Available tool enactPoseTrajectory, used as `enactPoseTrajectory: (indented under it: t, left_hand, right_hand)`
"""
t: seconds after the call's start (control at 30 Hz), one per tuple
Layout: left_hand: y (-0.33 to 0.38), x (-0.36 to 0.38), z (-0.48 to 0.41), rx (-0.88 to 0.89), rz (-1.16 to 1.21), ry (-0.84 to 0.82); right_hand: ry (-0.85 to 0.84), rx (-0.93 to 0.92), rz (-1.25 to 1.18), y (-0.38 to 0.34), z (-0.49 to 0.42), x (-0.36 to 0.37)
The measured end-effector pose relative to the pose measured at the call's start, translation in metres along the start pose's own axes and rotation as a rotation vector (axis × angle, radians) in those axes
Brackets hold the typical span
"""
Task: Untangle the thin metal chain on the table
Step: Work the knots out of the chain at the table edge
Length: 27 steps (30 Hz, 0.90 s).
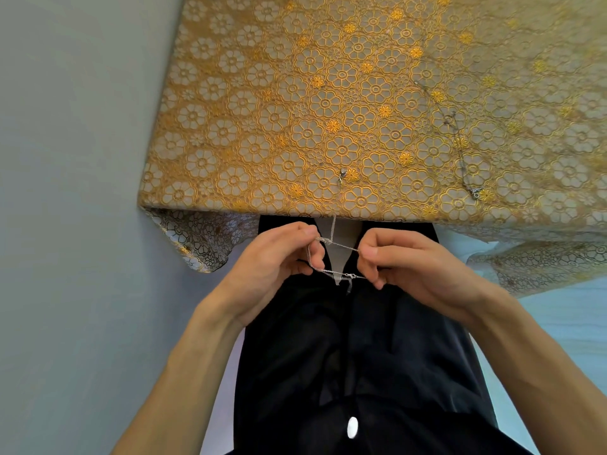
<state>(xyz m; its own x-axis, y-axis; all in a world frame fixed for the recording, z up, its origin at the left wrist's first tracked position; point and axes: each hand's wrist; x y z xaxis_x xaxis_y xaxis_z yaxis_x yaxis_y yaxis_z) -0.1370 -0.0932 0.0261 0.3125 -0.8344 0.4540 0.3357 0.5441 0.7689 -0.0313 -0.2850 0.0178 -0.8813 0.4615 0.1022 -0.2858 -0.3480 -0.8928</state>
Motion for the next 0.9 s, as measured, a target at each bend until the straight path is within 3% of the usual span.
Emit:
enactPoseTrajectory:
  t: [0.17,0.3,0.5,0.73,0.9]
  left_hand:
    - [-0.003,0.004,-0.001,-0.052,0.195,-0.014]
    - [-0.008,0.007,-0.005,0.027,0.109,0.100]
    - [-0.006,0.009,-0.007,0.073,0.160,0.173]
    - [-0.012,0.015,-0.009,0.087,0.069,0.171]
    - [-0.012,0.014,-0.012,0.157,-0.071,0.284]
  right_hand:
    - [-0.100,-0.004,-0.396,0.001,-0.001,0.001]
    - [0.036,0.011,-0.180,0.002,-0.002,0.013]
    - [0.178,0.029,-0.086,0.000,-0.006,0.018]
    - [0.183,0.008,-0.320,0.001,-0.007,0.021]
    - [0.285,0.039,-0.363,-0.001,-0.008,0.014]
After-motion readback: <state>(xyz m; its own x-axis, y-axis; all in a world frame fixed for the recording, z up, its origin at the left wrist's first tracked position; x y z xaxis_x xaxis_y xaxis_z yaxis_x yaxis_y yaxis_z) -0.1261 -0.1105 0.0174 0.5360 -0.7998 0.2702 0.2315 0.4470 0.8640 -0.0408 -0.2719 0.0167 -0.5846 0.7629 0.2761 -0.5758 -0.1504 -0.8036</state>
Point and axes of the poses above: each hand's wrist, its own z-axis away from the middle knuckle, its own x-axis out of the palm, y = z × x, and after that the axes turned 15 degrees about z, right-handed
